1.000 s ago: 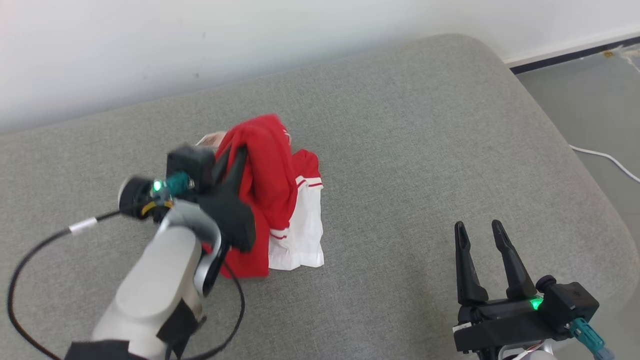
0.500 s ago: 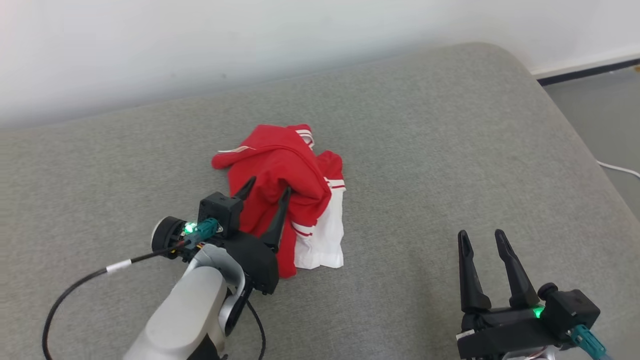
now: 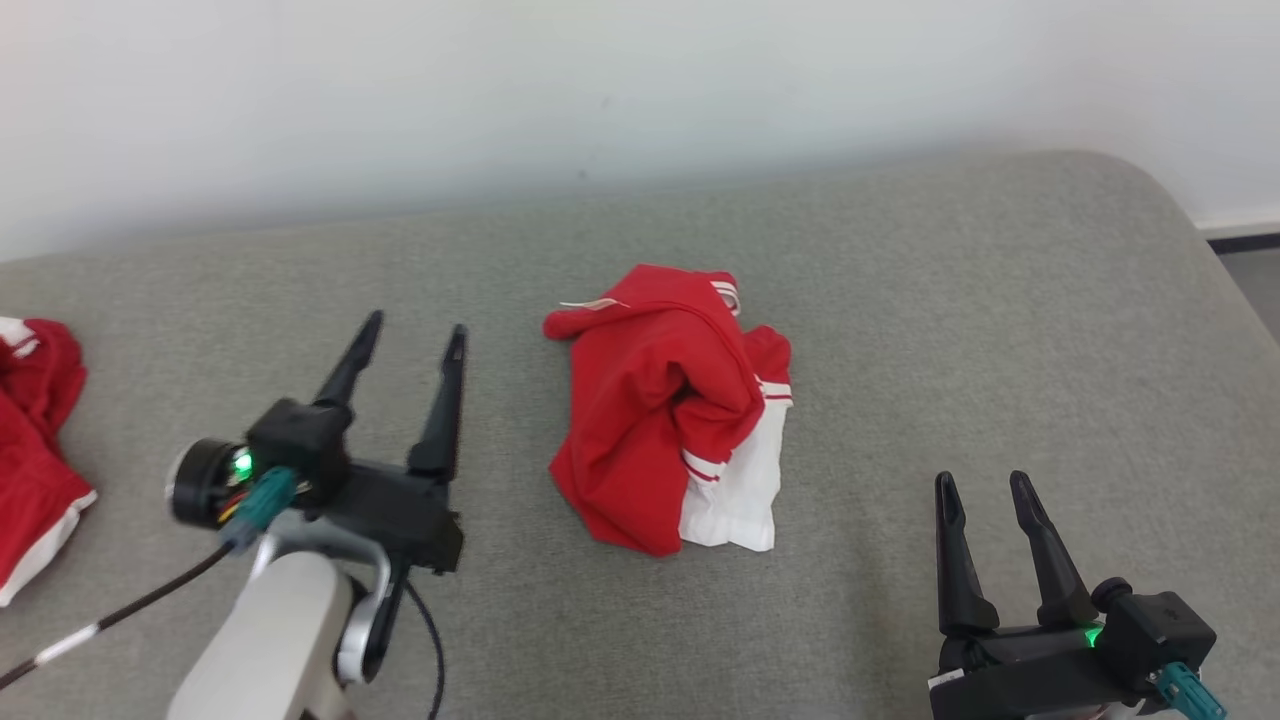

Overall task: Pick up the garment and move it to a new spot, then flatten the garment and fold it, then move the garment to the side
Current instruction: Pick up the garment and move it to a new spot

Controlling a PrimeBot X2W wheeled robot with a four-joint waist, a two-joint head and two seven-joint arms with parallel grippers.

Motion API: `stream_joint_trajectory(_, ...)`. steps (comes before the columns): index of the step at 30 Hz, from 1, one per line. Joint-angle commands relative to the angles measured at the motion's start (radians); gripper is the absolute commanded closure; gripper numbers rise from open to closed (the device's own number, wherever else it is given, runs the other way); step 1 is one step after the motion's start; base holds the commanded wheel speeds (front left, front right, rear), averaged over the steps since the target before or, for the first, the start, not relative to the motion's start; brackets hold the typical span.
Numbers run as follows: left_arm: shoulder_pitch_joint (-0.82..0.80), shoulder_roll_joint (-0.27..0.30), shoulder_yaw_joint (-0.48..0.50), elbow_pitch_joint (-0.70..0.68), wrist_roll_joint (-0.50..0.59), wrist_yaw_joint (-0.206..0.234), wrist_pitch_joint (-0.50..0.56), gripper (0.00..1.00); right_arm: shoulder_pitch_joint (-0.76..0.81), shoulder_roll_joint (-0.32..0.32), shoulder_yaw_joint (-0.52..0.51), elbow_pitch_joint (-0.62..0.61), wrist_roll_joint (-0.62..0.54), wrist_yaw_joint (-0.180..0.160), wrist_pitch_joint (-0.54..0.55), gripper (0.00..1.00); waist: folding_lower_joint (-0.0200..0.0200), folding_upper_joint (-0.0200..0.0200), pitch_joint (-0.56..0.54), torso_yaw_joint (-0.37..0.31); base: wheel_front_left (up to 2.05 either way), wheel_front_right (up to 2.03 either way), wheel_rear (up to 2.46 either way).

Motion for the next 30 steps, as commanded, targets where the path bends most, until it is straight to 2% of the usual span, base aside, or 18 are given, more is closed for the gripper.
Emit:
stream_joint_trajectory(1,0.042,0.011,0.025,-0.04,0.007,0.014,-0.003,0.0,0.014,0.002,-0.004,-0.001,-0.011,-0.002,-0.001,0.0,0.0,0.0,-0.027,0.035,0.0,0.0,0.0)
stream_joint_trajectory(8,0.213,0.045,0.159,-0.193,0.062,0.034,-0.003,0.0,0.035,0.002,-0.008,0.001,-0.018,-0.002,-0.001,0.0,0.0,0.0,-0.068,0.072,0.0,0.0,0.0)
stream_joint_trajectory(18,0.397,0.025,0.285,-0.268,0.14,0.041,-0.003,0.0,0.053,0.002,-0.008,-0.001,-0.021,-0.002,-0.001,0.0,0.0,0.0,-0.097,0.104,0.0,0.0,0.0)
stream_joint_trajectory(21,0.447,0.002,0.325,-0.293,0.165,0.033,-0.003,0.0,0.057,0.002,0.0,0.002,-0.019,-0.002,-0.001,0.0,0.0,0.0,-0.102,0.108,0.0,0.0,0.0)
stream_joint_trajectory(30,0.576,-0.058,0.413,-0.335,0.224,-0.028,-0.003,0.0,0.07,0.002,0.011,0.009,-0.026,-0.002,-0.001,0.0,0.0,0.0,-0.11,0.106,0.0,0.0,0.0)
